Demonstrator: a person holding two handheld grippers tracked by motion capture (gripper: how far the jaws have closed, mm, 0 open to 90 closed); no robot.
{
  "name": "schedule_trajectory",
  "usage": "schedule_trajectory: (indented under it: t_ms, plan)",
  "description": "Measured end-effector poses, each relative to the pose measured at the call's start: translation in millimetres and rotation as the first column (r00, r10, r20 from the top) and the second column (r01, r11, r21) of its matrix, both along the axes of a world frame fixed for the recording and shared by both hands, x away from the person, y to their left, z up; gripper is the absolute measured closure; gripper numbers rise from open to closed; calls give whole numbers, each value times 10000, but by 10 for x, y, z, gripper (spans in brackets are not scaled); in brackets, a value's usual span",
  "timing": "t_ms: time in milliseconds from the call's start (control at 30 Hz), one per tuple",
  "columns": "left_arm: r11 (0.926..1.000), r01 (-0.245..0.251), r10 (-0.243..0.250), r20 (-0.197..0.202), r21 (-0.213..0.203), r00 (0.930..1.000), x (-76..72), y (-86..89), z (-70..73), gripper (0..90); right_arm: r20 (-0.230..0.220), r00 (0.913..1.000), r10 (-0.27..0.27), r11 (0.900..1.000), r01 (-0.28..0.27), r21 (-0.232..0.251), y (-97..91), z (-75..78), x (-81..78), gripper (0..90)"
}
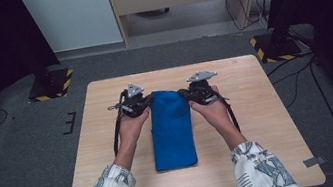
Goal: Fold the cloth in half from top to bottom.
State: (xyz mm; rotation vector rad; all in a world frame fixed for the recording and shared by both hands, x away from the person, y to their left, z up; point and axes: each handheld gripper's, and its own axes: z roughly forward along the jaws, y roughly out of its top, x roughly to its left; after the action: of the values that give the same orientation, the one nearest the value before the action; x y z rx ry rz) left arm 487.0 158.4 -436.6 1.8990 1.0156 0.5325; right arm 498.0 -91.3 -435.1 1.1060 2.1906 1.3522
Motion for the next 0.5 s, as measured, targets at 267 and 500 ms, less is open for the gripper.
schedule_trajectory:
  t_ms: [267, 500]
  plan:
    - [9999, 167, -166, 247, -9, 9996, -95, 18, 47, 871, 185, 9996, 197, 9997, -194, -137, -21, 44, -134, 861]
    - [9989, 409, -417, 330, 244, 9986, -221, 15, 18, 872, 198, 9991, 362, 9992, -360, -148, -53, -22, -240, 860]
